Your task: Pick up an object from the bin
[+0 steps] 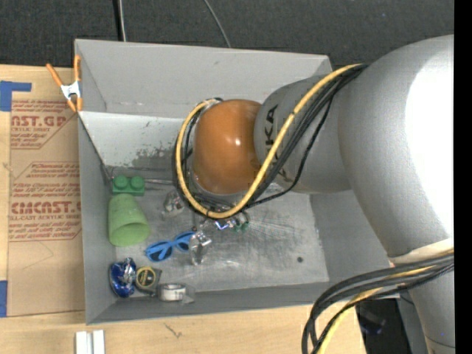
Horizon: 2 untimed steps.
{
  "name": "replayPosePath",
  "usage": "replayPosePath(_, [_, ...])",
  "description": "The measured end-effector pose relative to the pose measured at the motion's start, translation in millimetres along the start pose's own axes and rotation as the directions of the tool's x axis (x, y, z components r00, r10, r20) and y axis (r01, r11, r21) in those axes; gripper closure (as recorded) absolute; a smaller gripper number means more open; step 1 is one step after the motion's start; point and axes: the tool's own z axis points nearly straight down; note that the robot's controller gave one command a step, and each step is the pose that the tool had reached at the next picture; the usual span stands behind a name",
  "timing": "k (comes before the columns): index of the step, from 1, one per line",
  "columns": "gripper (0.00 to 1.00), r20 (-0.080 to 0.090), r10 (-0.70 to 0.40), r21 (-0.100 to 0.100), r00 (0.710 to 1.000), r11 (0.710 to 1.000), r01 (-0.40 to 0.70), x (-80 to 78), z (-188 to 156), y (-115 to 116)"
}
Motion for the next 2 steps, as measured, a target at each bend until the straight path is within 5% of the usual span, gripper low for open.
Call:
replayPosePath(1, [0.0, 0.003, -0.168, 0.008, 0.986, 0.986, 0.168, 4.0, 25.5, 14.3])
replayPosePath(2, [0.0, -0.002, -0.166, 0.005, 0.986, 0.986, 0.166, 2.6, 23.6, 13.6])
